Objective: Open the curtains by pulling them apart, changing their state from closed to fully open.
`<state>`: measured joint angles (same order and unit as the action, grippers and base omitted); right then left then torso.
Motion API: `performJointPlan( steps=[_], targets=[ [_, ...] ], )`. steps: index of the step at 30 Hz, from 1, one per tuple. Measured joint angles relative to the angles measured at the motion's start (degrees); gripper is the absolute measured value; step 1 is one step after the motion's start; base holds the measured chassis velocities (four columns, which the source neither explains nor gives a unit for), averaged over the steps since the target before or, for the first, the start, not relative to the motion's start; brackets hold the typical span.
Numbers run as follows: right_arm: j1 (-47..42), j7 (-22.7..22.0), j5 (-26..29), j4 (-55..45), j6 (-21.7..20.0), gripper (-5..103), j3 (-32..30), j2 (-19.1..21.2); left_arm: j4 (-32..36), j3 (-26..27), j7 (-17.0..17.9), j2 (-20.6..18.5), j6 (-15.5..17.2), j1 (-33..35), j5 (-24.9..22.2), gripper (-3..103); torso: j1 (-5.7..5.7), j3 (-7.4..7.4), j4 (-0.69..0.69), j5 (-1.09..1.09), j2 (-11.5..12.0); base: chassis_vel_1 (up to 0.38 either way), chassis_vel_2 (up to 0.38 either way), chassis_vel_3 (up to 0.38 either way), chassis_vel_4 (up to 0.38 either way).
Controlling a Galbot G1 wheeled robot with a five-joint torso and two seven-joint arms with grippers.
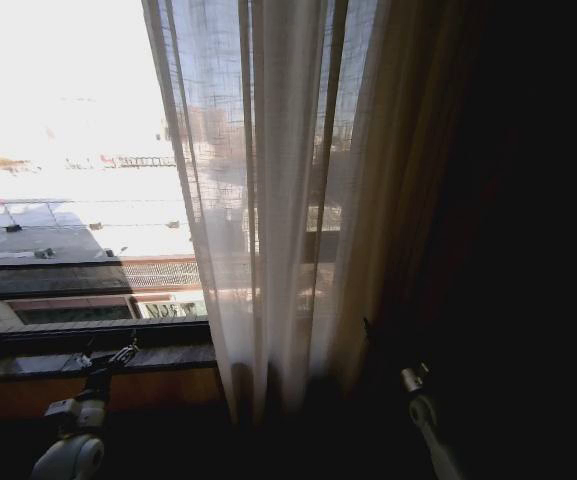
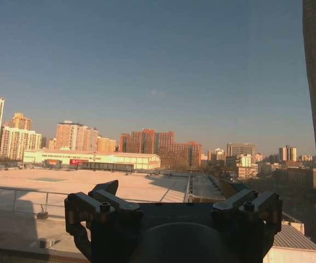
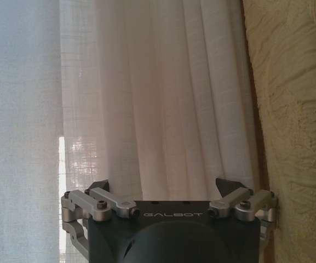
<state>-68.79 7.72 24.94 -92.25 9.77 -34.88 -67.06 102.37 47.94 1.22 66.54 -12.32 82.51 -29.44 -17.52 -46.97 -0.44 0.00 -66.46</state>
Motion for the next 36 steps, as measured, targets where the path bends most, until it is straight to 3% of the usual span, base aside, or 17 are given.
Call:
performJointPlan(
  steps=[9,19,36],
  targets=[
    [-0.52,4.52,-1.46,0.03,0.65,100,-0.51,-0.1,0.0,0.0,0.0,0.0,0.0,0.0,0.0,100,0.0,0.0,0.0,0.0,0.0,0.0,0.0,0.0,0.0],
    [-1.5,4.9,-0.32,-0.59,0.81,100,-0.79,0.33,0.0,-0.01,-0.01,0.0,0.0,0.0,0.0,100,-0.01,0.0,-0.01,0.0,0.01,0.065,0.014,-0.056,-0.008],
    [-1.15,7.17,-2.79,0.19,1.37,100,-0.43,-0.54,0.0,-0.01,-0.01,0.0,0.0,0.0,0.0,100,0.01,-0.01,0.0,-0.01,0.0,0.297,0.157,-0.299,-0.166]
  ],
)
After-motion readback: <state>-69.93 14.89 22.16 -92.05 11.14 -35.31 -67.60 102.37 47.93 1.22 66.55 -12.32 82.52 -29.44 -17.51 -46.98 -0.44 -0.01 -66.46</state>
